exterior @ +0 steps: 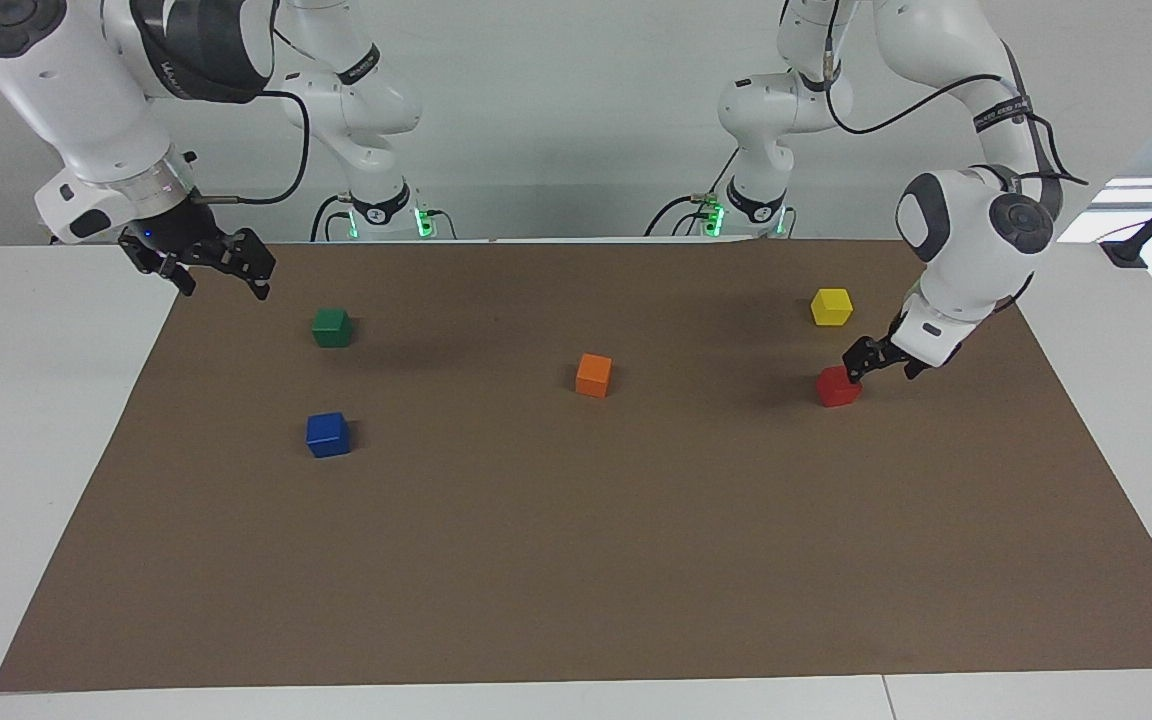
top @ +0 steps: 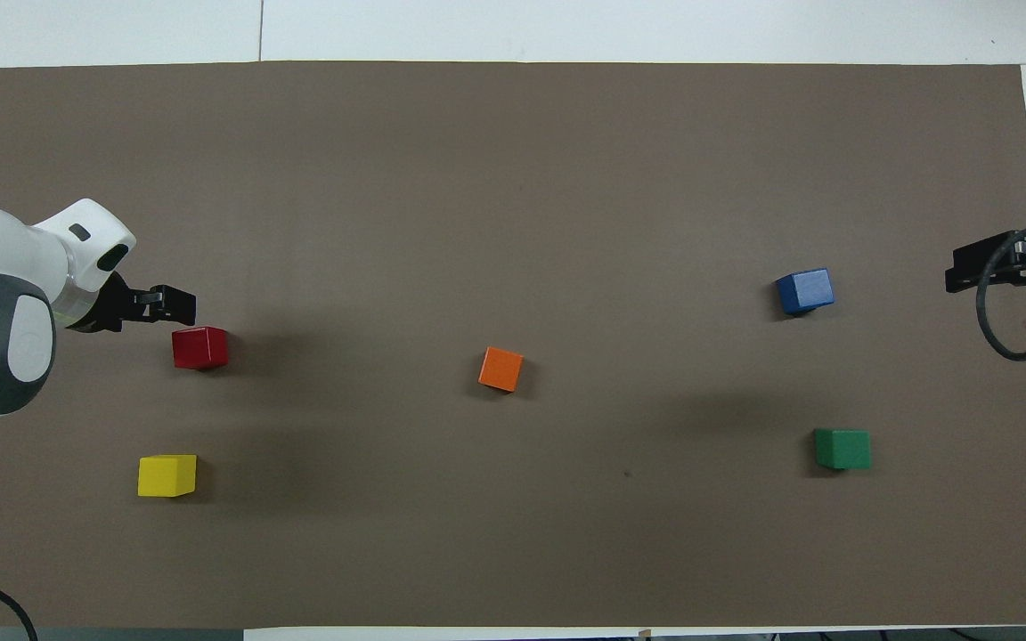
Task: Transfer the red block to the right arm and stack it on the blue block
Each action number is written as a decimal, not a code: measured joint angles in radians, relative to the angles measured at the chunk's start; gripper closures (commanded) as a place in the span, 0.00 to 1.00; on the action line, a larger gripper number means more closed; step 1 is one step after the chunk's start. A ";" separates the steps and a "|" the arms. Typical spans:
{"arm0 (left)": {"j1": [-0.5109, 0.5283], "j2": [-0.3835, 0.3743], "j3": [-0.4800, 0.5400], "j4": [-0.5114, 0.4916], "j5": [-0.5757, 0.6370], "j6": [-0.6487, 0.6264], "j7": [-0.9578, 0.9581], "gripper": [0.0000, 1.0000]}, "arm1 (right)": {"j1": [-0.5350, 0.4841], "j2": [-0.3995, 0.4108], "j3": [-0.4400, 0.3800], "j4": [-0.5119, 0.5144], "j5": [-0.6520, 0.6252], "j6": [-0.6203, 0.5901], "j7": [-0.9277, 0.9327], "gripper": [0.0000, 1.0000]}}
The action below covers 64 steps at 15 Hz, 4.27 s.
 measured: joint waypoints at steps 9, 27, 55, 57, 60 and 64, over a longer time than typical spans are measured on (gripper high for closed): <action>-0.017 0.018 -0.009 -0.105 0.000 0.109 -0.025 0.00 | 0.000 -0.001 -0.001 0.000 0.000 0.001 0.000 0.00; -0.030 0.037 -0.013 -0.073 -0.045 0.109 -0.157 1.00 | -0.002 0.002 0.001 -0.078 0.176 0.147 -0.004 0.00; -0.096 -0.054 -0.007 0.260 -0.905 -0.289 -1.446 1.00 | -0.122 0.272 0.004 -0.536 1.607 -0.272 -1.119 0.00; -0.118 -0.088 -0.015 0.183 -0.963 -0.207 -1.449 1.00 | -0.121 0.271 0.004 -0.510 1.607 -0.270 -0.994 0.00; -0.193 -0.121 -0.021 0.121 -1.004 -0.104 -1.504 1.00 | -0.112 0.271 0.004 -0.485 1.607 -0.225 -0.885 0.00; -0.257 -0.128 -0.024 0.074 -1.083 -0.034 -1.529 1.00 | -0.045 0.281 0.005 -0.489 1.665 -0.165 -0.870 0.00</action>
